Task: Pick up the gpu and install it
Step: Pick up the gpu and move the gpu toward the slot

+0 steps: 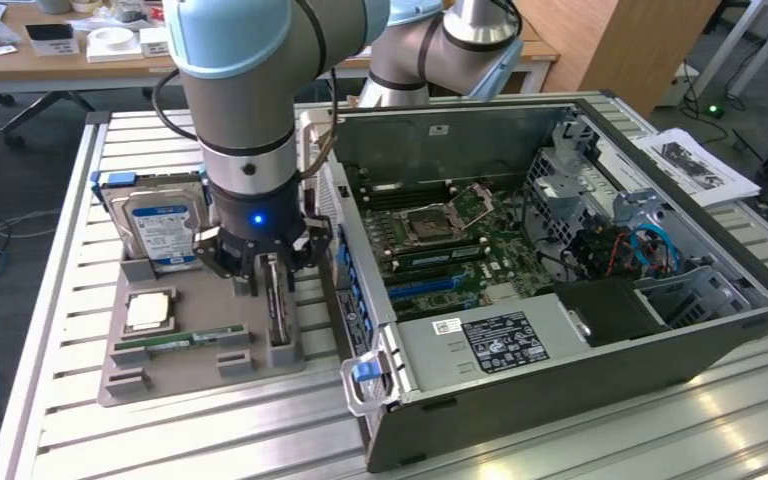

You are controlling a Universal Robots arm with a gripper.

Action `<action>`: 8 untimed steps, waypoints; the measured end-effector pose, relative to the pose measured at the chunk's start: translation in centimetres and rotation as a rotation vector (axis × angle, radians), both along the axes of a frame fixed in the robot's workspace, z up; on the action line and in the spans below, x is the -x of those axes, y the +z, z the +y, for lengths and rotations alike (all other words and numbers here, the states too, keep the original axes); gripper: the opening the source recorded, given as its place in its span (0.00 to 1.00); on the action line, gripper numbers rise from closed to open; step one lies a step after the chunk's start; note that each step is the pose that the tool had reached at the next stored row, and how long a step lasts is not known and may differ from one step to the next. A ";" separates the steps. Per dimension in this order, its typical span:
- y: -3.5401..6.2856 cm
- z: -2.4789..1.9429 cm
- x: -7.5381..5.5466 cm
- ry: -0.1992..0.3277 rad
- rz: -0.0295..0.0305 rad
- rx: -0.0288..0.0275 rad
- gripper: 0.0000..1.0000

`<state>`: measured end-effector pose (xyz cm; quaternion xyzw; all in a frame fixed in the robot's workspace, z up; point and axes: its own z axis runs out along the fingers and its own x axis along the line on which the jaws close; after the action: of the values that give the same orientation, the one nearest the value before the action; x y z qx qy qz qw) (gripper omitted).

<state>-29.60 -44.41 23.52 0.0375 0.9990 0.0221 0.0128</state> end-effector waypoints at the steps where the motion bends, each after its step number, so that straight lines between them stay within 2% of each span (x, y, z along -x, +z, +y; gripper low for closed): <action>1: -0.03 0.06 0.0 0.000 -0.0001 -0.0001 0.47; 8: -0.43 0.10 0.3 0.000 0.0000 -0.0001 0.47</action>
<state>-29.88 -44.31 23.10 0.0374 0.9990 0.0221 0.0129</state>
